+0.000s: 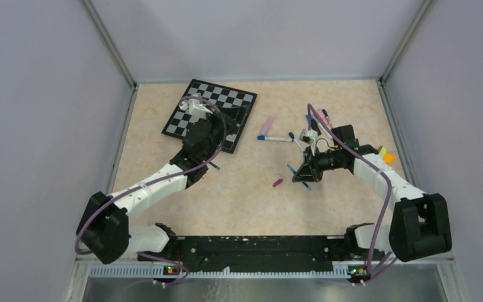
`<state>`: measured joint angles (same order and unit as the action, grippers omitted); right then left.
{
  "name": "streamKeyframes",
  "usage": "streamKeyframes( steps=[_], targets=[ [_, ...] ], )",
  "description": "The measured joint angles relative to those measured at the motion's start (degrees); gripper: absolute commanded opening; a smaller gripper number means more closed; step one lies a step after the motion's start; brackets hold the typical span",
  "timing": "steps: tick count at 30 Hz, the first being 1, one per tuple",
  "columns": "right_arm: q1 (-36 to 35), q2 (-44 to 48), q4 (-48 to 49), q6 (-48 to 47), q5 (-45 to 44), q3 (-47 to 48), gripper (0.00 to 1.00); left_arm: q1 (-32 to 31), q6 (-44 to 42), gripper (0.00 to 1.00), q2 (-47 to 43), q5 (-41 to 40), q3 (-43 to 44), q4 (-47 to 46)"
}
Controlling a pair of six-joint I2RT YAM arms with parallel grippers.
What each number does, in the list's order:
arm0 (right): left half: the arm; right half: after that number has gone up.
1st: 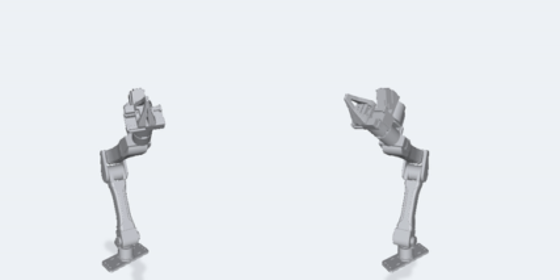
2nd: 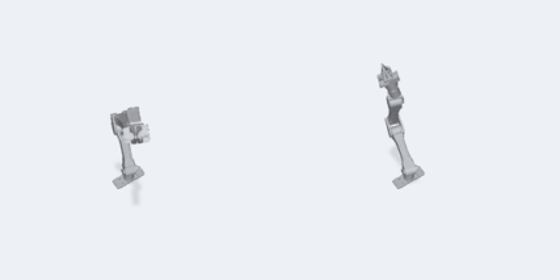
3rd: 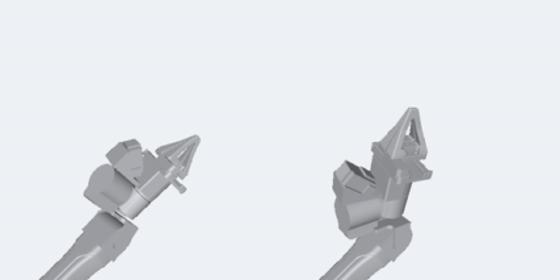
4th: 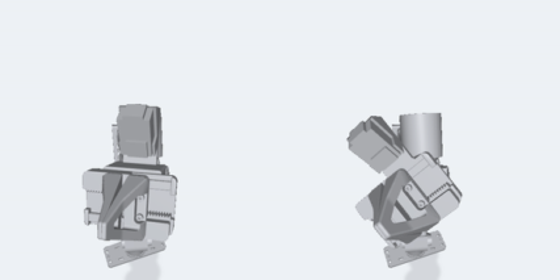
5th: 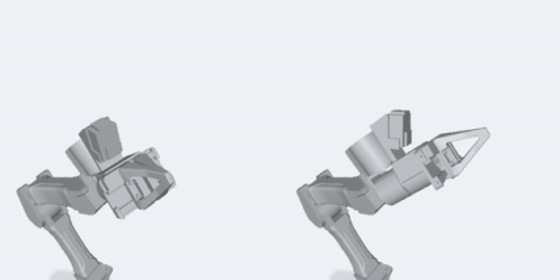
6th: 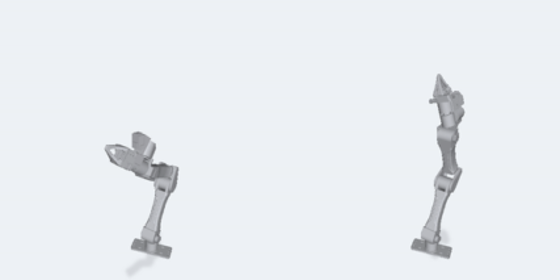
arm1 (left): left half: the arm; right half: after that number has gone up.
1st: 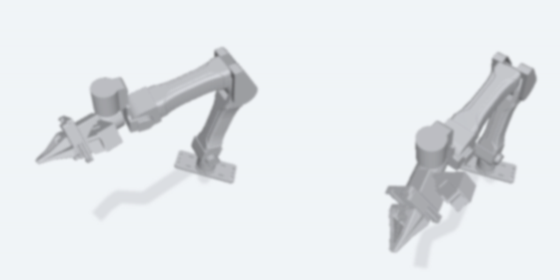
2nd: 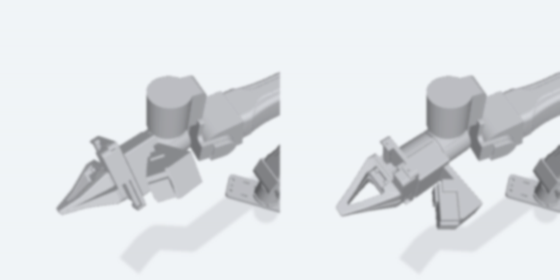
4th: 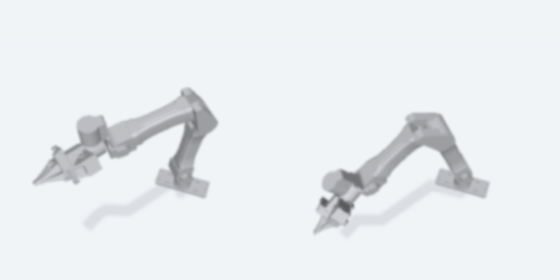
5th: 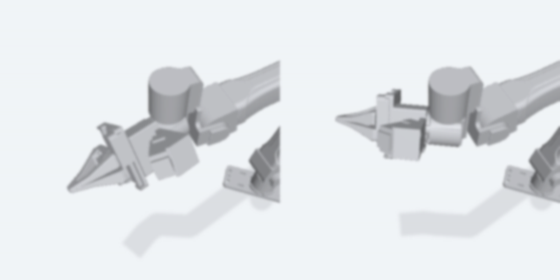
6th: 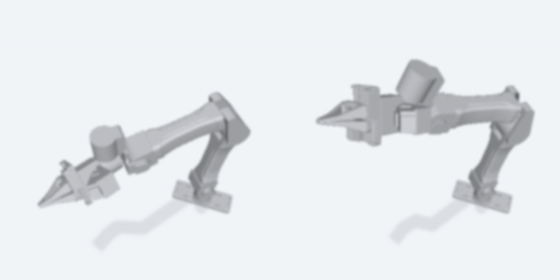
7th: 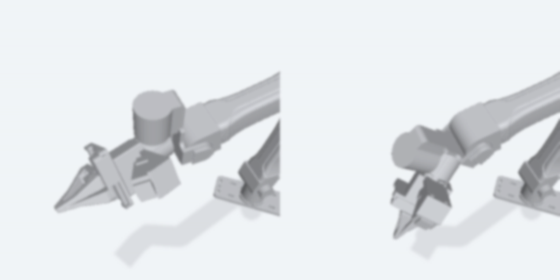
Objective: Open the pen caps
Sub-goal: Open the pen cap from the pen, then place the pen at the center of the board.
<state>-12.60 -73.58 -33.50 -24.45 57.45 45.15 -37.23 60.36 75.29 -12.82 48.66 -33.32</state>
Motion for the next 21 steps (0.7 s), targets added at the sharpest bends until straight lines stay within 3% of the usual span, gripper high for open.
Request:
streamKeyframes(
  steps=[6, 10, 16, 21],
  targets=[
    [-1.3, 2.5, 3.7, 0.6, -3.5, -1.6, 0.00, 0.2, -8.9, 0.00, -14.6, 3.7, -11.1, 4.2],
    [-7.6, 0.3, 4.9, 0.9, -9.9, 0.8, 0.01, 0.2, -16.3, 0.00, -28.5, 4.1, -14.1, 16.5],
    [-18.6, -13.9, 10.8, 5.8, -18.0, 14.8, 0.04, 0.2, -21.7, 0.00, -45.6, -0.9, -14.6, 33.7],
    [-27.2, -28.4, 12.6, 9.2, -23.8, 28.9, 0.06, 0.2, -23.1, 0.00, -53.6, -5.2, -15.4, 45.0]
  ],
)
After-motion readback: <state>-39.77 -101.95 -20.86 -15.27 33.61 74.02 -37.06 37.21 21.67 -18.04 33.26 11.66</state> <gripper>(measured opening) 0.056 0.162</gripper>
